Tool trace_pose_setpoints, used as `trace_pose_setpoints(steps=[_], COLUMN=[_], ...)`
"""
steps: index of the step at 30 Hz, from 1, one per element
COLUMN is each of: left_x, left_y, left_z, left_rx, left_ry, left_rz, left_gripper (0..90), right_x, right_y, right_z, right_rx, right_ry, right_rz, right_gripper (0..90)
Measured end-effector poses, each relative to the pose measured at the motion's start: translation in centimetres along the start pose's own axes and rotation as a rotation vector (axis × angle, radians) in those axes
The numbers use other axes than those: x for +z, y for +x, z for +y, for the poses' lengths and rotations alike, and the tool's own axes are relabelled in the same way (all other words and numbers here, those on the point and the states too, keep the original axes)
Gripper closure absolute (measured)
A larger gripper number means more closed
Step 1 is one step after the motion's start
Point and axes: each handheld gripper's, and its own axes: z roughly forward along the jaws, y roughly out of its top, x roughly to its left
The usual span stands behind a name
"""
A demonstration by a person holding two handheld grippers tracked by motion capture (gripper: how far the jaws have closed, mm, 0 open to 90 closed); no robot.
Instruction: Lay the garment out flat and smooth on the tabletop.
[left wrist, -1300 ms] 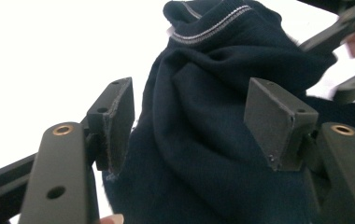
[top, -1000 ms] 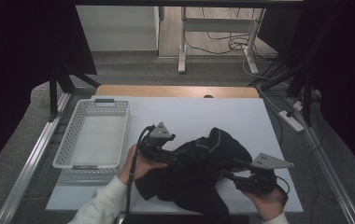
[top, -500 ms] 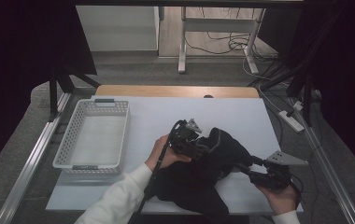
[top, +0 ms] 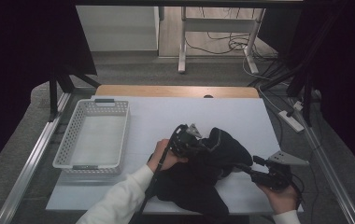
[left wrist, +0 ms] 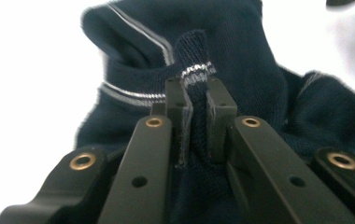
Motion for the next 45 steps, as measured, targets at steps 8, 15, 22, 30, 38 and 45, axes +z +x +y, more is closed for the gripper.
trace_pose_setpoints(steps=[8,15,22,30,38,45], left_x=[-5.9,-8.9,-10.0,-10.1,-10.5,-12.0], left_y=[2.9,4.4,5.4,5.7,5.9,6.5], left_z=[-0.8,-2.3,-4.1,-6.0,-6.9,-7.9], left_rx=[-0.103,-0.152,-0.203,-0.237,-0.261,-0.289], left_ry=[-0.184,-0.242,-0.264,-0.268,-0.285,-0.314], left_rz=[0.098,0.129,0.151,0.136,0.142,0.162], left_gripper=[83.0,83.0,82.9,82.9,82.8,82.9], right_x=[0.0,1.0,3.3,5.0,6.8,9.0], right_y=[-0.4,-0.2,0.1,0.4,0.2,0.3], right_z=[-0.1,0.1,0.9,1.5,2.4,3.2], right_rx=[-0.002,-0.026,-0.049,-0.058,-0.063,-0.065], right_ry=[0.005,0.024,0.051,0.064,0.066,0.081], right_rz=[-0.010,0.006,0.020,0.029,0.024,0.051], right_gripper=[37.9,37.0,37.0,38.0,39.6,39.7])
